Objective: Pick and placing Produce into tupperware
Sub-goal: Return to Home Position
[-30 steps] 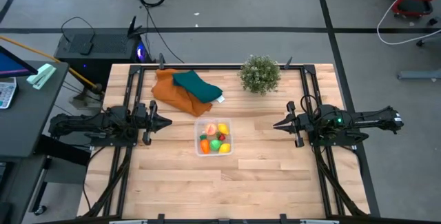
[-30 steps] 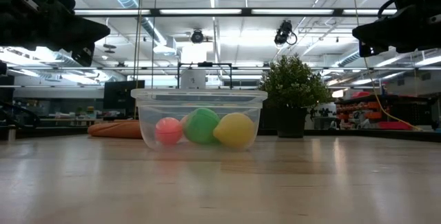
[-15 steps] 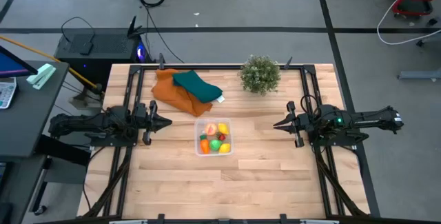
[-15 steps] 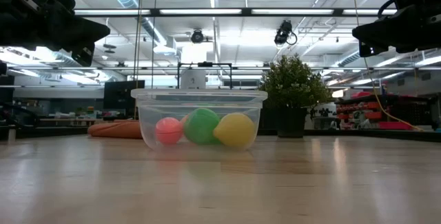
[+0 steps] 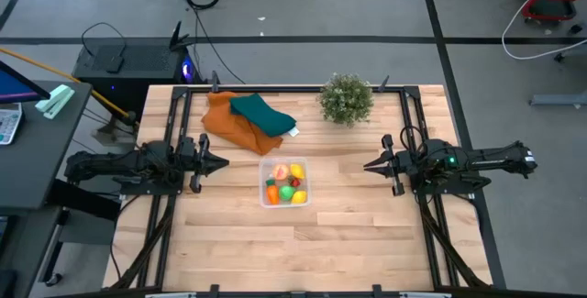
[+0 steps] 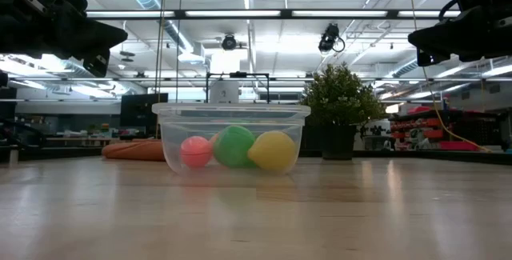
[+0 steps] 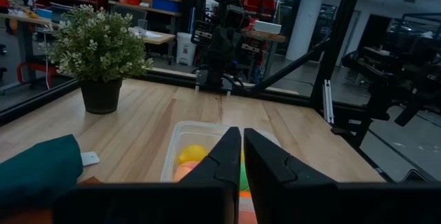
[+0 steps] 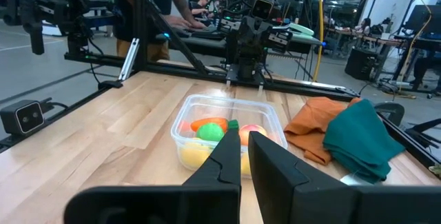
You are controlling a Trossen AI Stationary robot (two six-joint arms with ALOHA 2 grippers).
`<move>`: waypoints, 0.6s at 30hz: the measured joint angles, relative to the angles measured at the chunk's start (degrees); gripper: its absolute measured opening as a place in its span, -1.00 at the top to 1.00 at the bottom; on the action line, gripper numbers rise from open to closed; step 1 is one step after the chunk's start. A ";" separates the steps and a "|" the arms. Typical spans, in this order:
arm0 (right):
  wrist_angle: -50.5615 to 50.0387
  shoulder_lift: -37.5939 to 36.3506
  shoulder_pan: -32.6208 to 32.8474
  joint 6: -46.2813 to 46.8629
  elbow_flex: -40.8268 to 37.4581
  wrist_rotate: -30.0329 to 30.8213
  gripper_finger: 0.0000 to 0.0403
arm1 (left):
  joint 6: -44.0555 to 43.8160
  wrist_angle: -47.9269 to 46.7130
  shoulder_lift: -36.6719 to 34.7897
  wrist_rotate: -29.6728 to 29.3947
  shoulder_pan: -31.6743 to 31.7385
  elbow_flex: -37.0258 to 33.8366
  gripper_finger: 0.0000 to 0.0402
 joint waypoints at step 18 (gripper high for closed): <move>0.02 0.00 -0.02 0.02 0.00 -0.24 1.00 | -0.02 0.00 0.00 -0.01 -0.01 0.00 0.88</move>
